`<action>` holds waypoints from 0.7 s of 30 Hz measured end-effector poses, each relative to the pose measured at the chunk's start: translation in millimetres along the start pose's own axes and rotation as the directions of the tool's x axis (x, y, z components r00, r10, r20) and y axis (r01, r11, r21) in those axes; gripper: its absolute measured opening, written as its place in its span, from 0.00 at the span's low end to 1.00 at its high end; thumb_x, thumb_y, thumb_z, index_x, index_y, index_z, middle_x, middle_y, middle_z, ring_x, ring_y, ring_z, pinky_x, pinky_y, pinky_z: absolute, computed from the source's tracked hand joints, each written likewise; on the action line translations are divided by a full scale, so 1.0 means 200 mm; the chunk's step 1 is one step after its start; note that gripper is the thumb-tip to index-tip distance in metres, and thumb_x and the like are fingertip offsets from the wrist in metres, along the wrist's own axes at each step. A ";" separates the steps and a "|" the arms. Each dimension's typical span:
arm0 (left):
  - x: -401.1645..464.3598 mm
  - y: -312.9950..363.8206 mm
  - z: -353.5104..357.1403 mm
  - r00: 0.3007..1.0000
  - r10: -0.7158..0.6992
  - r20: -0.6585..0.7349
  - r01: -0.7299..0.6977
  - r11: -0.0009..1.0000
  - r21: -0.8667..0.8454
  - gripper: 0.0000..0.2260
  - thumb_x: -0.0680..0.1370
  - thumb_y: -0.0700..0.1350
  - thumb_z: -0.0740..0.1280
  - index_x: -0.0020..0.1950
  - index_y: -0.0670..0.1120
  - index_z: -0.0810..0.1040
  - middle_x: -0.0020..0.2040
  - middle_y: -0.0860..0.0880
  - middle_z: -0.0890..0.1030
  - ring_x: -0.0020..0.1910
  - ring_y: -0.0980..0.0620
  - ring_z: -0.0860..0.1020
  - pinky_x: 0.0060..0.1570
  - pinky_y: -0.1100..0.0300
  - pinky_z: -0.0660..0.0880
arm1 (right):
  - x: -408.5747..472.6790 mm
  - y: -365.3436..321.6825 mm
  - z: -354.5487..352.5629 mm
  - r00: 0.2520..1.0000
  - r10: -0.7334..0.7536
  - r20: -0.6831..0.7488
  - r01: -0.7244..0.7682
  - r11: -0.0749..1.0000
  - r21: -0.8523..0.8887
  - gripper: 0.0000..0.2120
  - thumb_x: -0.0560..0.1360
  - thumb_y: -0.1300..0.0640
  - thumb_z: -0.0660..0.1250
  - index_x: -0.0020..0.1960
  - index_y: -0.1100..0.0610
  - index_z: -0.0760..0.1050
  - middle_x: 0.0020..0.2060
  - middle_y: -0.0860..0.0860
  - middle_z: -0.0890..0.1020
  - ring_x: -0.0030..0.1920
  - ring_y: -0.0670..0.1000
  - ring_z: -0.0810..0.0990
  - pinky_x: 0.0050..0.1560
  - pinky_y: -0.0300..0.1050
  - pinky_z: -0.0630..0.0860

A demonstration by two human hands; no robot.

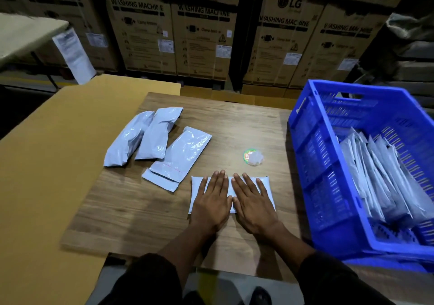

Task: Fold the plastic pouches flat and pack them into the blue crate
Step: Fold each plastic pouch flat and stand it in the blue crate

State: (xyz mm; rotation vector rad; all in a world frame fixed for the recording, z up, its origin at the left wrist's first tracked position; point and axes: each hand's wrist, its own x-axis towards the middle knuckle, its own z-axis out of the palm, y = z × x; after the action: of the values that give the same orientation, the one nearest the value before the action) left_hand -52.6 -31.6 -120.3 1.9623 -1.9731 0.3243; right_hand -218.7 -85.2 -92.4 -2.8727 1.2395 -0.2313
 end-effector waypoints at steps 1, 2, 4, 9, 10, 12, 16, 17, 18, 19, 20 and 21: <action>0.00 0.00 0.00 1.000 -0.004 0.016 0.004 1.000 0.008 0.25 0.84 0.51 0.54 0.77 0.39 0.69 0.78 0.41 0.68 0.78 0.45 0.66 0.74 0.43 0.62 | 0.00 0.00 0.00 1.000 -0.004 0.001 0.004 1.000 0.000 0.26 0.83 0.48 0.49 0.79 0.55 0.62 0.79 0.50 0.61 0.80 0.52 0.55 0.76 0.59 0.55; 0.00 0.00 0.01 1.000 -0.005 0.030 0.005 1.000 0.014 0.25 0.85 0.52 0.54 0.78 0.39 0.68 0.79 0.41 0.67 0.78 0.45 0.65 0.75 0.44 0.61 | 0.00 0.00 0.00 1.000 -0.006 0.003 0.006 1.000 -0.002 0.26 0.83 0.48 0.50 0.79 0.55 0.61 0.79 0.50 0.60 0.80 0.52 0.55 0.77 0.59 0.55; 0.00 0.00 0.02 0.998 -0.007 0.061 0.005 1.000 0.025 0.26 0.85 0.52 0.53 0.79 0.39 0.66 0.79 0.41 0.65 0.79 0.45 0.63 0.75 0.43 0.59 | 0.00 0.00 0.00 1.000 -0.006 0.007 0.006 1.000 -0.001 0.26 0.83 0.48 0.50 0.79 0.55 0.61 0.79 0.50 0.60 0.80 0.51 0.54 0.77 0.59 0.54; -0.01 0.01 0.02 0.995 -0.022 0.100 0.021 1.000 0.011 0.26 0.84 0.52 0.52 0.78 0.39 0.68 0.79 0.42 0.66 0.79 0.45 0.64 0.74 0.44 0.59 | -0.01 0.00 0.00 1.000 -0.004 0.008 0.004 1.000 -0.002 0.26 0.83 0.47 0.49 0.79 0.54 0.61 0.80 0.49 0.59 0.80 0.50 0.54 0.77 0.58 0.53; -0.01 0.01 0.01 0.994 -0.026 0.106 0.025 1.000 0.007 0.26 0.84 0.52 0.51 0.78 0.39 0.68 0.79 0.42 0.66 0.79 0.45 0.64 0.74 0.44 0.59 | -0.01 0.00 0.01 1.000 -0.004 0.009 0.004 1.000 -0.001 0.26 0.83 0.47 0.49 0.79 0.54 0.61 0.80 0.49 0.59 0.80 0.50 0.53 0.77 0.58 0.52; -0.01 0.01 0.01 0.992 -0.031 0.119 0.031 1.000 0.001 0.27 0.84 0.53 0.51 0.78 0.39 0.68 0.79 0.42 0.66 0.79 0.45 0.64 0.74 0.44 0.58 | -0.01 0.01 0.02 1.000 -0.007 0.009 0.007 1.000 0.000 0.26 0.84 0.47 0.49 0.80 0.54 0.60 0.80 0.48 0.58 0.80 0.50 0.53 0.77 0.58 0.51; -0.01 0.00 0.02 0.990 -0.031 0.135 0.034 0.999 -0.015 0.27 0.84 0.53 0.52 0.79 0.40 0.67 0.80 0.42 0.64 0.79 0.45 0.62 0.75 0.44 0.57 | -0.01 0.01 0.02 1.000 -0.014 0.002 0.014 1.000 0.003 0.26 0.83 0.47 0.49 0.80 0.54 0.60 0.80 0.49 0.59 0.80 0.51 0.54 0.77 0.58 0.51; -0.02 0.00 0.02 0.990 -0.035 0.139 0.038 0.999 -0.019 0.27 0.84 0.53 0.52 0.79 0.40 0.66 0.80 0.42 0.63 0.80 0.46 0.62 0.75 0.44 0.57 | -0.01 0.01 0.02 1.000 -0.014 0.003 0.014 1.000 0.004 0.26 0.83 0.47 0.49 0.80 0.54 0.60 0.80 0.49 0.59 0.80 0.51 0.54 0.77 0.58 0.51; -0.02 0.00 0.02 0.989 -0.039 0.145 0.042 0.999 -0.021 0.27 0.84 0.53 0.52 0.79 0.40 0.65 0.81 0.42 0.63 0.80 0.46 0.61 0.75 0.44 0.57 | -0.01 0.01 0.02 1.000 -0.012 0.005 0.012 1.000 0.002 0.26 0.83 0.47 0.49 0.80 0.54 0.60 0.80 0.49 0.59 0.80 0.51 0.54 0.77 0.58 0.51; -0.02 0.00 0.02 0.988 -0.042 0.151 0.046 0.999 -0.021 0.27 0.84 0.53 0.52 0.80 0.40 0.65 0.81 0.43 0.62 0.80 0.46 0.60 0.75 0.44 0.56 | -0.01 0.01 0.02 1.000 -0.011 0.007 0.011 1.000 -0.001 0.26 0.84 0.47 0.49 0.80 0.54 0.59 0.80 0.49 0.59 0.80 0.51 0.54 0.77 0.58 0.51; -0.02 0.00 0.03 0.987 -0.043 0.154 0.046 0.999 -0.018 0.27 0.84 0.53 0.51 0.80 0.40 0.64 0.81 0.43 0.61 0.80 0.46 0.60 0.76 0.44 0.55 | -0.01 0.01 0.02 1.000 -0.009 0.008 0.009 1.000 0.000 0.26 0.84 0.47 0.48 0.80 0.54 0.59 0.80 0.49 0.58 0.80 0.51 0.53 0.77 0.58 0.51; -0.02 0.01 0.03 0.987 -0.044 0.156 0.047 0.999 -0.017 0.27 0.84 0.53 0.51 0.80 0.40 0.64 0.81 0.43 0.61 0.80 0.46 0.60 0.76 0.45 0.55 | -0.01 0.01 0.02 1.000 -0.008 0.010 0.008 1.000 0.003 0.27 0.84 0.47 0.48 0.80 0.54 0.59 0.80 0.49 0.58 0.80 0.50 0.53 0.77 0.58 0.51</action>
State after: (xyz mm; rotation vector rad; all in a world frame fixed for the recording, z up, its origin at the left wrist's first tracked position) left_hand -54.4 -30.0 -126.6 2.0727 -2.0128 0.1415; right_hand -221.4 -86.1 -97.3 -2.8733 1.2259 -0.2182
